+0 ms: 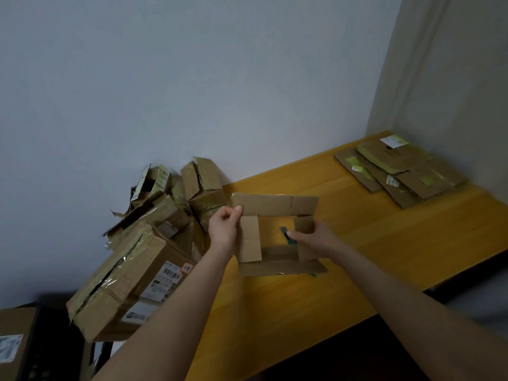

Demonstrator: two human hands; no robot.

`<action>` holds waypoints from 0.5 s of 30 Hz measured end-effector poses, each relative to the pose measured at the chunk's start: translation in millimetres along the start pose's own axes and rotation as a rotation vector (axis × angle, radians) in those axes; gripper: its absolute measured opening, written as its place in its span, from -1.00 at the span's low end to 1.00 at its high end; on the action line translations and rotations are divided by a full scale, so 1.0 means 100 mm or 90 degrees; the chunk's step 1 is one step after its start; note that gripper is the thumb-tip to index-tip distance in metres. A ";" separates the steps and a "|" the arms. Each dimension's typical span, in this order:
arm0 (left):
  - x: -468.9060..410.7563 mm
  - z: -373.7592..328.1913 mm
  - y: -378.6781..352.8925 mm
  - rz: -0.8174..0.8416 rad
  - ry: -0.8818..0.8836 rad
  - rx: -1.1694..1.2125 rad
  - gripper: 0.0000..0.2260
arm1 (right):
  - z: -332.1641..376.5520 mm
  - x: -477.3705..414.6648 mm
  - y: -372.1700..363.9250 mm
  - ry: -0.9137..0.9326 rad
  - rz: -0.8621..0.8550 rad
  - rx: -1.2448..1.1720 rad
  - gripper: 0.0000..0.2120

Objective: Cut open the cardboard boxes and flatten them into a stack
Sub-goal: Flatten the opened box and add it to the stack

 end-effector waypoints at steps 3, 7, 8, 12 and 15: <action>0.03 -0.04 -0.07 0.027 -0.013 0.003 -0.74 | 0.02 -0.03 0.08 -0.012 -0.147 0.207 -0.32; 0.00 0.01 0.02 0.005 0.008 0.003 -0.74 | 0.05 -0.09 0.11 0.039 -0.153 0.209 -0.76; -0.03 0.05 0.07 -0.008 0.017 -0.001 -0.75 | 0.04 -0.10 0.13 0.042 -0.149 0.155 -0.79; -0.07 0.20 0.14 -0.001 0.040 -0.063 -0.75 | -0.06 -0.07 0.20 -0.028 -0.134 -0.157 -0.71; -0.05 0.32 -0.03 0.096 0.070 -0.206 -0.13 | -0.07 -0.07 0.16 -0.060 -0.117 -0.271 -0.64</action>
Point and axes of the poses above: each hand's wrist, its own x-axis away from the middle knuckle, its own y-axis out of the back of the hand, z = x × y, the point moved 7 cm from there along -x, towards the middle knuckle, and after that the axes turned 12 degrees about -x, right-handed, at the moved point
